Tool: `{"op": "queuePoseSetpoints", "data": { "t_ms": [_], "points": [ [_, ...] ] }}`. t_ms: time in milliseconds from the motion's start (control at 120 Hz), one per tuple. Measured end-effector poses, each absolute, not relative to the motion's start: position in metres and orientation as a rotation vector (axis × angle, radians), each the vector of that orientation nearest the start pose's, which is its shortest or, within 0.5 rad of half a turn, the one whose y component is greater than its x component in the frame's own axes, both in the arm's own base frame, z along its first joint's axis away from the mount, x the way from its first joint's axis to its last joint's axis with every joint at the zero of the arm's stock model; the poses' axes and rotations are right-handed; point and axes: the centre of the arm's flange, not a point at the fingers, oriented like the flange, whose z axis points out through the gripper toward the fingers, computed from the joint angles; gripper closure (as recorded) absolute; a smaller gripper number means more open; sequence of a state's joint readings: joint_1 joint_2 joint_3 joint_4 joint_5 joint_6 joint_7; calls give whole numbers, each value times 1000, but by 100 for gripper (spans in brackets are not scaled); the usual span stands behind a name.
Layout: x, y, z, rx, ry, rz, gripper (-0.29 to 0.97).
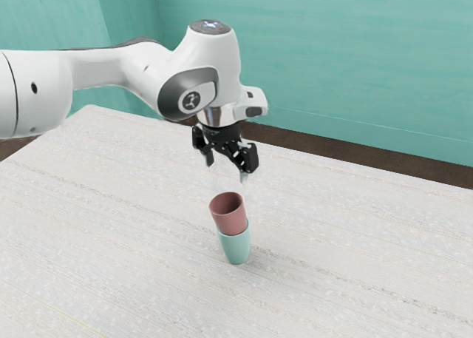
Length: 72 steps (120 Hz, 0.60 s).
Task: Place the left cup onto the right cup
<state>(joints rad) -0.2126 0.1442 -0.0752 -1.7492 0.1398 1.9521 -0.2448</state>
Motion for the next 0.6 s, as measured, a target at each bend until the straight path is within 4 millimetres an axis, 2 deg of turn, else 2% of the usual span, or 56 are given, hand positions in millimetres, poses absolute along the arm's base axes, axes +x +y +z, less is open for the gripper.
{"op": "queuePoseSetpoints", "data": {
  "t_ms": [133, 275, 417, 600],
  "points": [
    [593, -121, 514, -3028, 26, -120, 0],
    [594, -88, 535, -3025, -52, -84, 0],
    [597, -49, 565, -3026, -100, -79, 0],
    [597, -2, 583, -3044, -98, -40, 0]
  ]
}}
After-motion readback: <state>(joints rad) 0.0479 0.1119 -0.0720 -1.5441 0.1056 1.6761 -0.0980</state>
